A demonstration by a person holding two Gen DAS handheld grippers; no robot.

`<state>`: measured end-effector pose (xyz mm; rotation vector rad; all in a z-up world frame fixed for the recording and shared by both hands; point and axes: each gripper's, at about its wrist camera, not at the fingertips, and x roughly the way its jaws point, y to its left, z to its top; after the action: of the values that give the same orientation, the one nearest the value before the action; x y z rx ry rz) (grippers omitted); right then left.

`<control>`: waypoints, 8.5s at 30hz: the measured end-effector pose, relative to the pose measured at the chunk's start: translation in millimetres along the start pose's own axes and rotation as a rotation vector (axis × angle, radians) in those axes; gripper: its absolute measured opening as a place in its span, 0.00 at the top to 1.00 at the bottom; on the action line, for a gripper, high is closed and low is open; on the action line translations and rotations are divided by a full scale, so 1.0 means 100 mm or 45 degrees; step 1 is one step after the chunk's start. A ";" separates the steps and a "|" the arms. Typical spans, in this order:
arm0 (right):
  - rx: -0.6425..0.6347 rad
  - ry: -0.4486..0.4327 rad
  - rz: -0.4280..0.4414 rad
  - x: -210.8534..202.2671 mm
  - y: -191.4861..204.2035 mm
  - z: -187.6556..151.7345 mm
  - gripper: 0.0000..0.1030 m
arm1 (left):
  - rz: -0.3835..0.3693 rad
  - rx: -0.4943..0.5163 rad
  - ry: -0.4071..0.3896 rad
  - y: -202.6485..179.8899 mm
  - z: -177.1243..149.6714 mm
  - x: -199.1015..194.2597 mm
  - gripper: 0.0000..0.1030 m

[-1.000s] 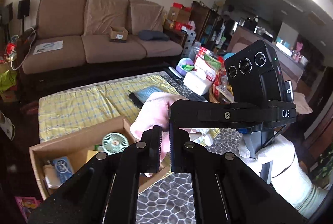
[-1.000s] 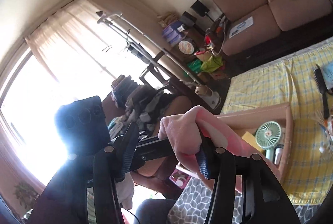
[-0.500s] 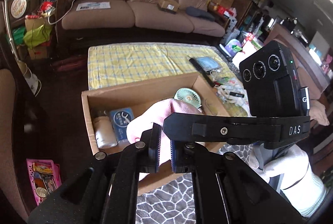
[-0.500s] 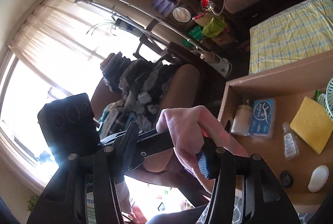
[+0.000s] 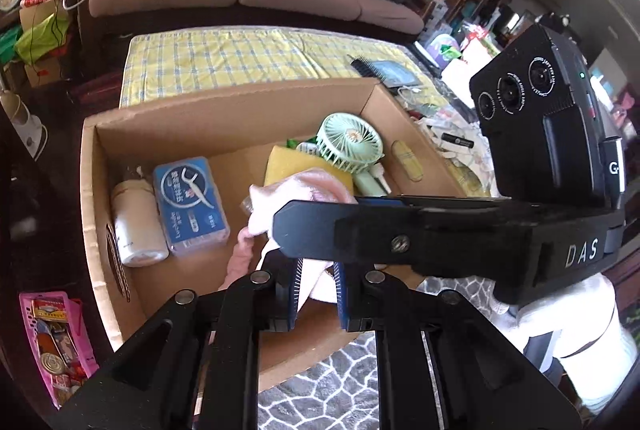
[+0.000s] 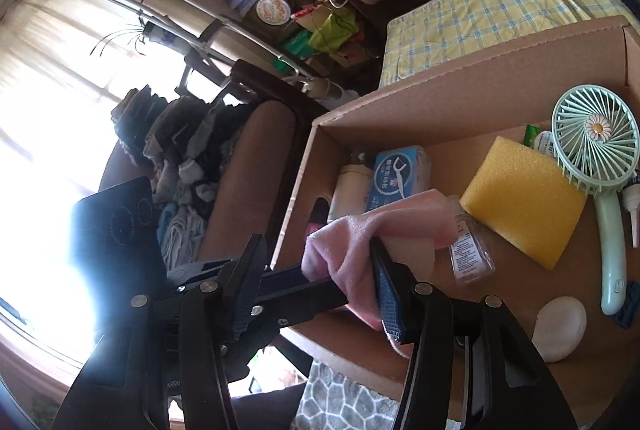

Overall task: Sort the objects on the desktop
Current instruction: 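Lift and carry the pink towel over the box with both grippers, then lower the pink towel into the box and open both grippers, then grasp the black hairbrush handle with the right gripper while the left gripper holds the bristles, then carry the hairbrush into the box and open the right gripper, then reach the left gripper to the white round puff and grasp it, then carry the white puff into the box and open the left gripper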

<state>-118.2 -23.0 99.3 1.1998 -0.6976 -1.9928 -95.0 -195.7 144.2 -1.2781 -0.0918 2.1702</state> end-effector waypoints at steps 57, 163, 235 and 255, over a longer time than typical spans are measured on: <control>-0.264 -0.250 -0.790 -2.18 -0.85 0.56 0.12 | -0.002 -0.031 -0.069 -0.84 1.15 0.64 0.06; -0.436 -0.085 -0.528 -1.75 -0.29 -0.29 0.19 | -0.152 -0.301 0.011 -0.83 -0.09 0.23 0.00; 0.072 -0.538 -0.625 -3.75 -2.50 -0.75 0.11 | -0.362 0.026 -0.041 -2.42 0.32 1.56 0.95; -0.440 -0.127 -0.905 -2.67 -2.56 0.25 0.76 | -0.095 -0.242 -0.161 -0.31 0.01 0.61 0.95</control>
<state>-126.8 345.4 61.5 1.2384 0.0722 -2.6215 -102.4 -137.2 108.6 -1.2170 -0.3999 2.2181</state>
